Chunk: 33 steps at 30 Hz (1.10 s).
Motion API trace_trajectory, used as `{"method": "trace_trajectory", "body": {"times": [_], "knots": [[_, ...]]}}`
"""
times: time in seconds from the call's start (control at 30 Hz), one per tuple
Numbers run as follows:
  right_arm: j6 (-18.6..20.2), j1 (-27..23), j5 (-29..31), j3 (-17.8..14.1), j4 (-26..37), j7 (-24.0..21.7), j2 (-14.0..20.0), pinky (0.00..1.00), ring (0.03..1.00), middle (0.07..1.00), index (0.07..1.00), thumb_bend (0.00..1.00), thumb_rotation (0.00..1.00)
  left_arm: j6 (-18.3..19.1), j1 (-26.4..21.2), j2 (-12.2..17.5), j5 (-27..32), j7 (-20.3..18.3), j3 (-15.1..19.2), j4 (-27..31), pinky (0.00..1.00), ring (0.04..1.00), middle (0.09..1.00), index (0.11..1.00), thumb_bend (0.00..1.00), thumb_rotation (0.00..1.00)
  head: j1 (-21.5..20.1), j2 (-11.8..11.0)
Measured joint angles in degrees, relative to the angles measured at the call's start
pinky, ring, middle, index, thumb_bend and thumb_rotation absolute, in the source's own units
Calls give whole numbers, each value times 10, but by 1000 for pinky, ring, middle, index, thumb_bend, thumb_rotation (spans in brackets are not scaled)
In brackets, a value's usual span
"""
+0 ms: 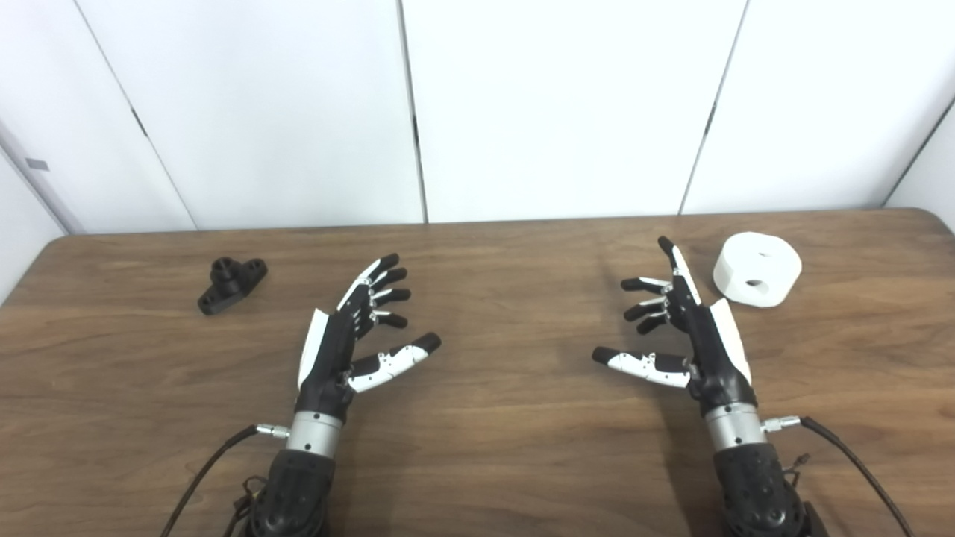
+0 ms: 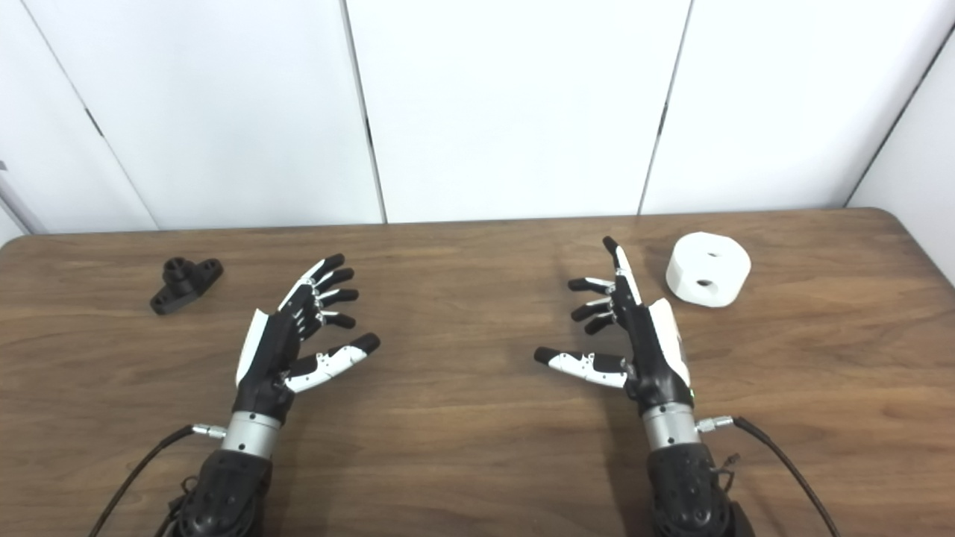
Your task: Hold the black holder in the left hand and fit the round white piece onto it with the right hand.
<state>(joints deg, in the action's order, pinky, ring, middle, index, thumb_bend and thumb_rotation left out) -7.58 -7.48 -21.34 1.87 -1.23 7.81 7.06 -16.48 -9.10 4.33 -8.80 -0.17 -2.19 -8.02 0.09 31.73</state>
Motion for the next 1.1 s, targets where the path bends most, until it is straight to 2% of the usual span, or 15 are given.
{"method": "trace_trajectory", "body": {"times": [0.43, 0.6, 0.67, 0.8, 0.93, 1.1], "knots": [[-5, -4, 6, 1, -13, -1, 2, 469, 576, 734, 995, 697, 198, 1, 0, -1, 2, -2, -2, 1, 638, 789, 852, 902, 758, 234, 4, -4], [-9, -6, 7, 0, -14, -2, 2, 471, 576, 738, 989, 694, 192, -1, 0, -3, 4, -3, -3, 0, 605, 773, 843, 896, 748, 224, 37, -16], [-11, -6, 8, 0, -15, -3, 5, 476, 582, 745, 989, 685, 191, -2, -1, -5, 1, -1, -4, -2, 597, 771, 839, 894, 744, 229, 64, -23], [-16, -5, 20, -3, -15, -10, 22, 467, 574, 739, 992, 669, 175, -8, -7, -15, -4, 4, -10, -9, 616, 785, 836, 882, 766, 232, 161, -54], [-30, -3, 34, -8, -15, -14, 40, 470, 565, 731, 988, 659, 151, -15, -15, -29, -11, 13, -17, -21, 615, 799, 848, 882, 775, 249, 192, -72], [-32, 5, 48, -14, -15, -16, 42, 462, 568, 734, 985, 657, 132, -26, -28, -35, -51, 27, -31, -41, 620, 787, 850, 871, 792, 318, 221, -93]]}}
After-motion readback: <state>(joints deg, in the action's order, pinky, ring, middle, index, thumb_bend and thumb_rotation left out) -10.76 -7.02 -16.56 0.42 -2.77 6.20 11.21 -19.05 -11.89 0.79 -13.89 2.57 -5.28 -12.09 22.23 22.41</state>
